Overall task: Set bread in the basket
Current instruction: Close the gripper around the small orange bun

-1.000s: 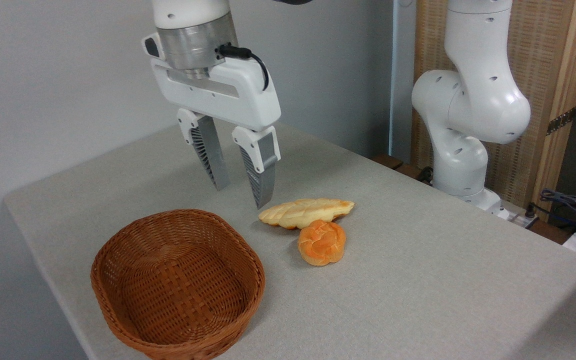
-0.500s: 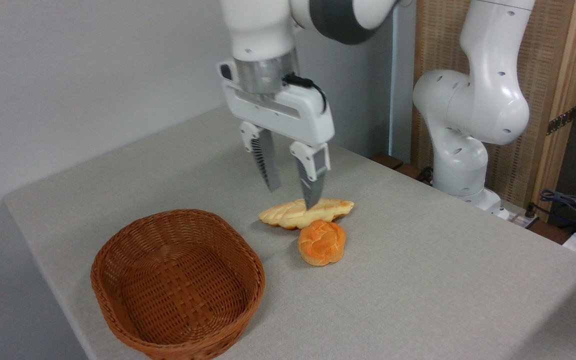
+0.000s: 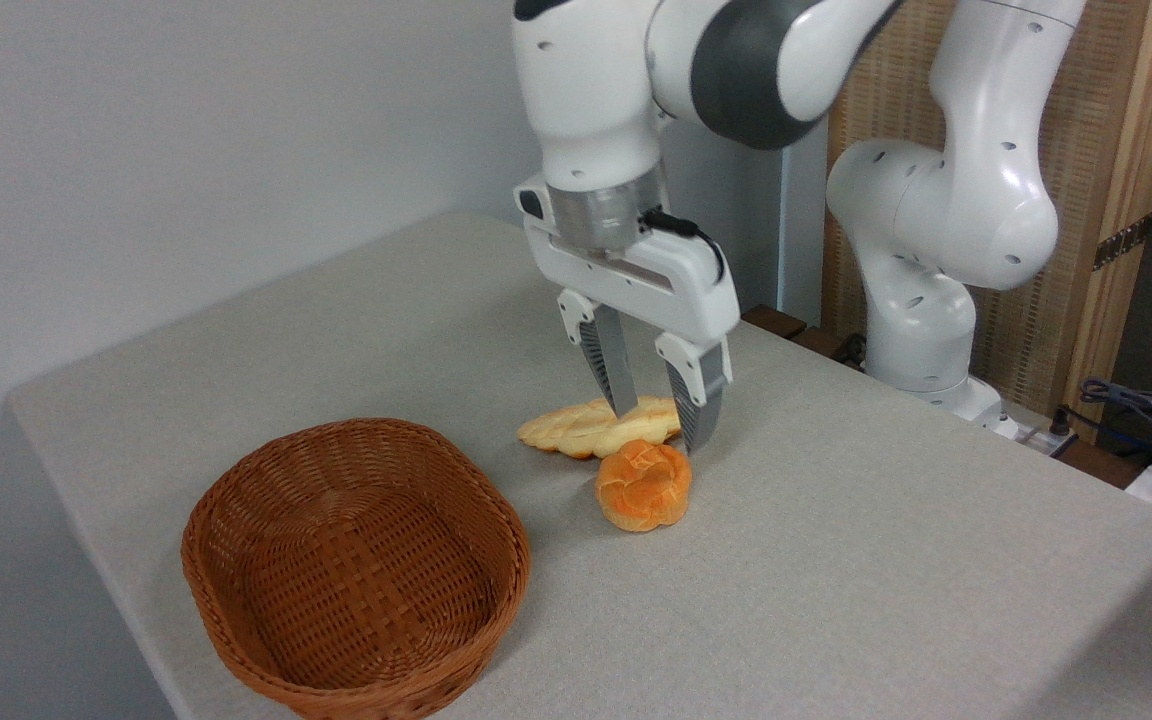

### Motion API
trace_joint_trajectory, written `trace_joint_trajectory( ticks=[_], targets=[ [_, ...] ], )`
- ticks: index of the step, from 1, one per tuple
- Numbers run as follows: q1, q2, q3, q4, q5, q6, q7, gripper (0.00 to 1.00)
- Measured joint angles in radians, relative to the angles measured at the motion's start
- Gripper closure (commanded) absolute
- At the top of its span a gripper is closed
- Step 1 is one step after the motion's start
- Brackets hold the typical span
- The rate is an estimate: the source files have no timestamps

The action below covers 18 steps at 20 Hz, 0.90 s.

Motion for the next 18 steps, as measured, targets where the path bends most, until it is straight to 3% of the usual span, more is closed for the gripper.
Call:
trace_joint_trajectory(
  ticks=[3, 7, 15, 16, 18],
  targets=[
    [0.000, 0.002, 0.036, -0.030, 0.006, 0.075, 0.013, 0.00],
    [-0.002, 0.012, 0.038, -0.061, 0.006, 0.152, 0.013, 0.00],
    [-0.003, 0.043, 0.038, -0.067, -0.025, 0.208, 0.013, 0.01],
    [-0.003, 0.049, 0.038, -0.067, -0.025, 0.208, 0.013, 0.05],
    [-0.004, 0.059, 0.038, -0.070, -0.026, 0.208, 0.013, 0.23]
  ],
)
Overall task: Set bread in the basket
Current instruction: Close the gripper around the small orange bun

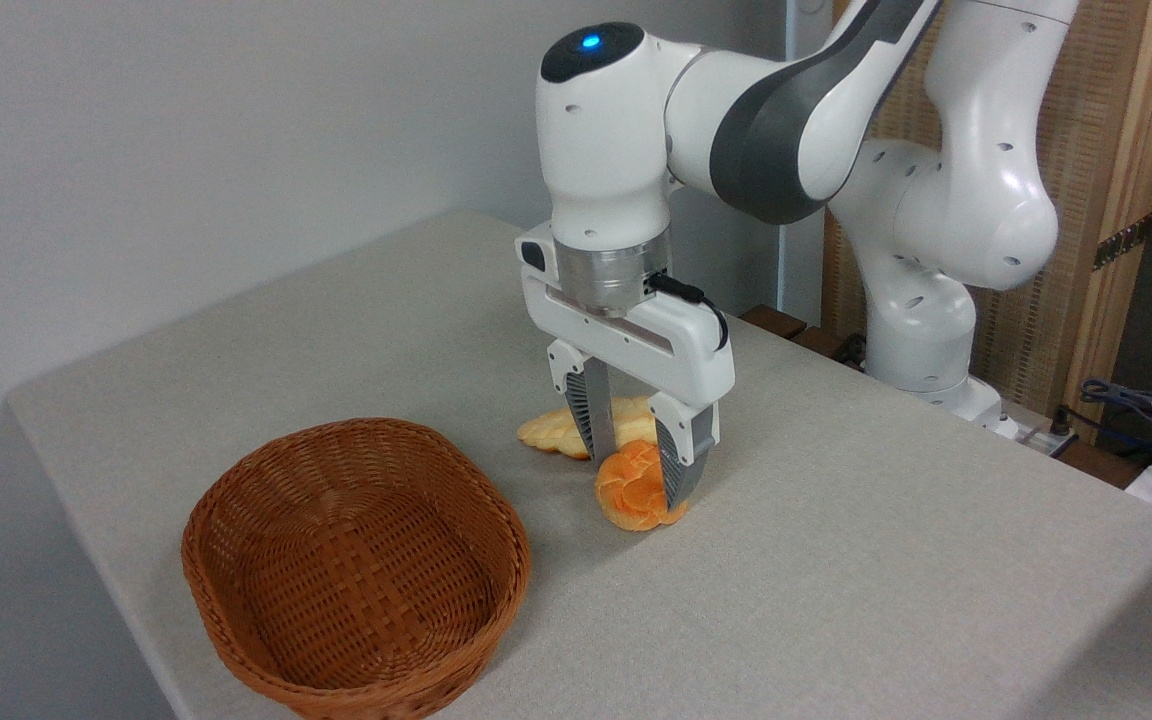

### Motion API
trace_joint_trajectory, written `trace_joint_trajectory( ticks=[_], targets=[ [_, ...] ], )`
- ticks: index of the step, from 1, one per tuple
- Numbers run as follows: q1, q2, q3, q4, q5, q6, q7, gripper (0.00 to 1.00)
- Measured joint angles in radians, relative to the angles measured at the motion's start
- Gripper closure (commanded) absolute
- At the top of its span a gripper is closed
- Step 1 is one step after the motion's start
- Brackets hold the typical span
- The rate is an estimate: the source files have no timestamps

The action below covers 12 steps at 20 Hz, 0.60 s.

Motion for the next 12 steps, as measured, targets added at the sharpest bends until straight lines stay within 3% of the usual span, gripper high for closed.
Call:
trace_joint_trajectory(
  ticks=[2, 5, 7, 9, 12],
  targets=[
    [-0.001, 0.006, 0.000, -0.007, 0.000, 0.008, 0.000, 0.40],
    [-0.001, 0.009, 0.000, -0.019, -0.001, 0.023, 0.000, 0.42],
    [-0.004, 0.011, 0.000, -0.022, -0.001, 0.023, 0.014, 0.56],
    [-0.007, 0.014, 0.000, -0.022, -0.001, 0.023, 0.036, 0.63],
    [-0.008, 0.021, 0.000, -0.022, -0.001, 0.025, 0.053, 0.65]
  ],
)
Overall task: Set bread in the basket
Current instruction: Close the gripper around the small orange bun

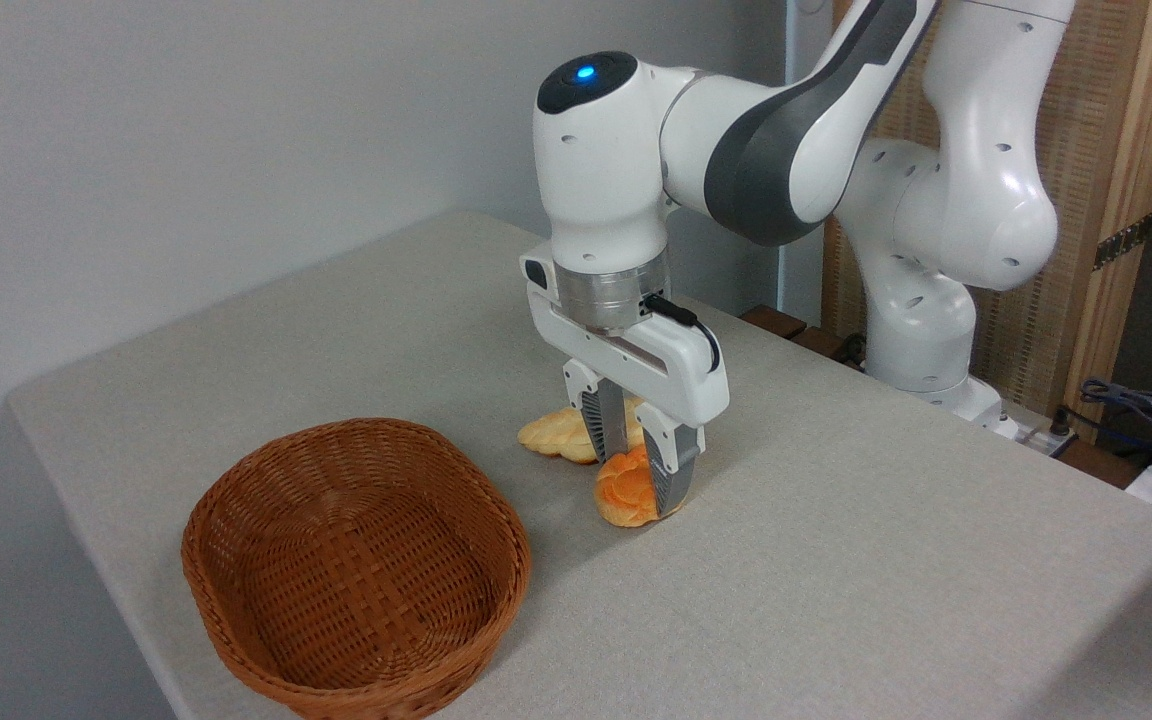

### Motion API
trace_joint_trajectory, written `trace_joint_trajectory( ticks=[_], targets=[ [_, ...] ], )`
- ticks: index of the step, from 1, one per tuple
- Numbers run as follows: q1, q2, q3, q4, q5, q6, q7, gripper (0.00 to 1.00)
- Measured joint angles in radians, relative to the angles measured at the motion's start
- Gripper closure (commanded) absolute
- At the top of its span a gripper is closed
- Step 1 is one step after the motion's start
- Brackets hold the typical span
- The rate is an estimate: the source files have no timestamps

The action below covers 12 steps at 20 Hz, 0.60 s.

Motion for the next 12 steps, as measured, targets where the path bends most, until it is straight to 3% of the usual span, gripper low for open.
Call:
trace_joint_trajectory(
  ticks=[12],
  targets=[
    [-0.001, 0.001, 0.000, 0.015, 0.000, 0.000, 0.046, 0.72]
  ],
)
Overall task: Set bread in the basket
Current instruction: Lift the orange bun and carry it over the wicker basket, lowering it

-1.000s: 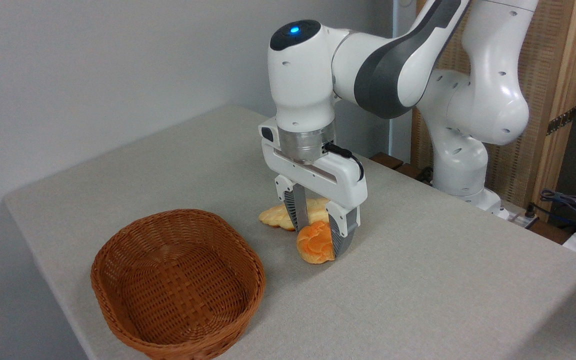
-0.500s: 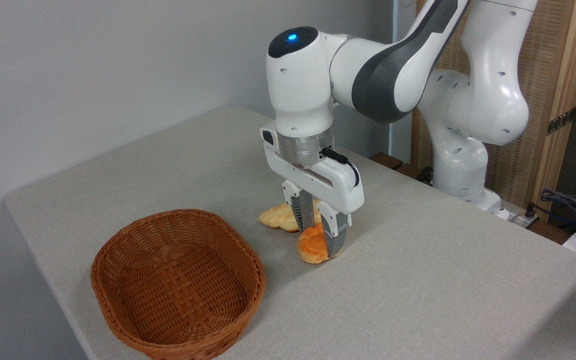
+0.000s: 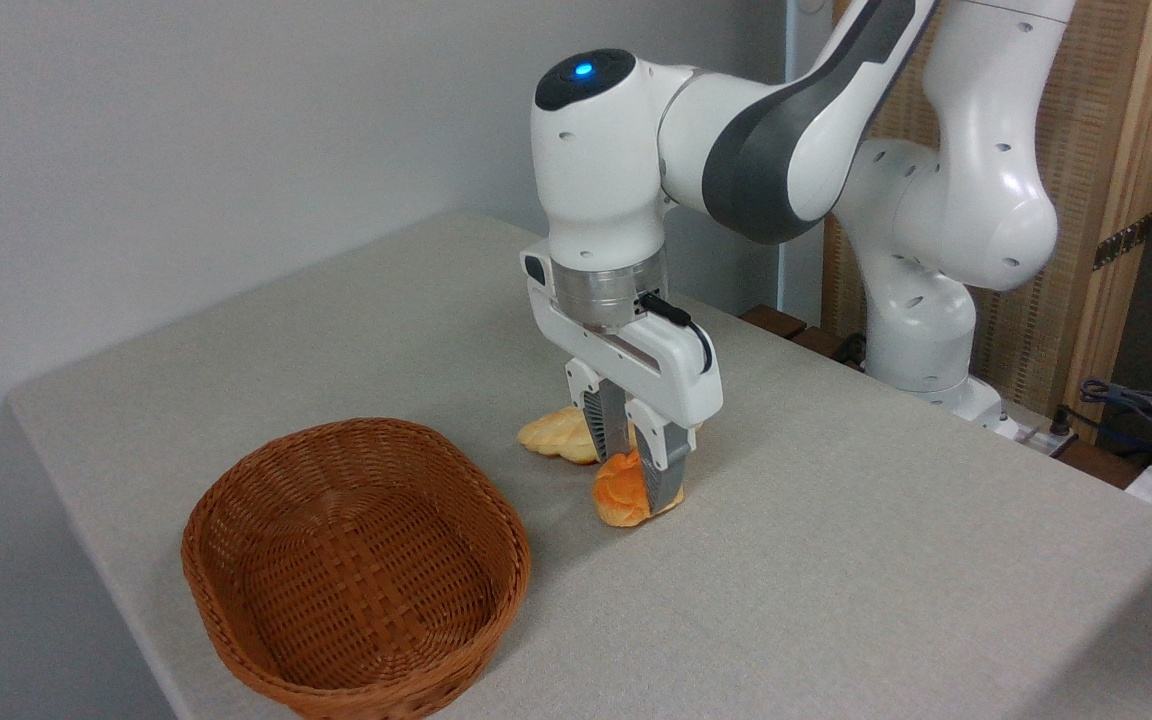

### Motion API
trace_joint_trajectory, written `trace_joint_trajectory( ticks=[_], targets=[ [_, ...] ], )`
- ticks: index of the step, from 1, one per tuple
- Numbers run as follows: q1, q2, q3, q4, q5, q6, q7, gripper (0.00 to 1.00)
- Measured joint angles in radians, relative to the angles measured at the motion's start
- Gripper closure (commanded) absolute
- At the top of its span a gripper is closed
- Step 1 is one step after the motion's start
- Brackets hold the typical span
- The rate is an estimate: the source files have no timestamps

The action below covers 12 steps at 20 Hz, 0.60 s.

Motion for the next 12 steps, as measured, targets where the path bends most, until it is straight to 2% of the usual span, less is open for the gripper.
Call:
trace_joint_trajectory(
  ticks=[2, 5, 7, 10, 12],
  targets=[
    [0.000, 0.000, 0.000, 0.029, -0.006, 0.000, 0.000, 0.72],
    [0.000, 0.003, 0.000, 0.085, -0.075, -0.001, 0.000, 0.71],
    [0.000, 0.013, 0.000, 0.135, -0.097, -0.021, 0.000, 0.71],
    [0.000, 0.060, 0.000, 0.255, -0.181, -0.075, 0.000, 0.68],
    [0.000, 0.119, 0.000, 0.357, -0.244, -0.086, 0.000, 0.68]
  ],
)
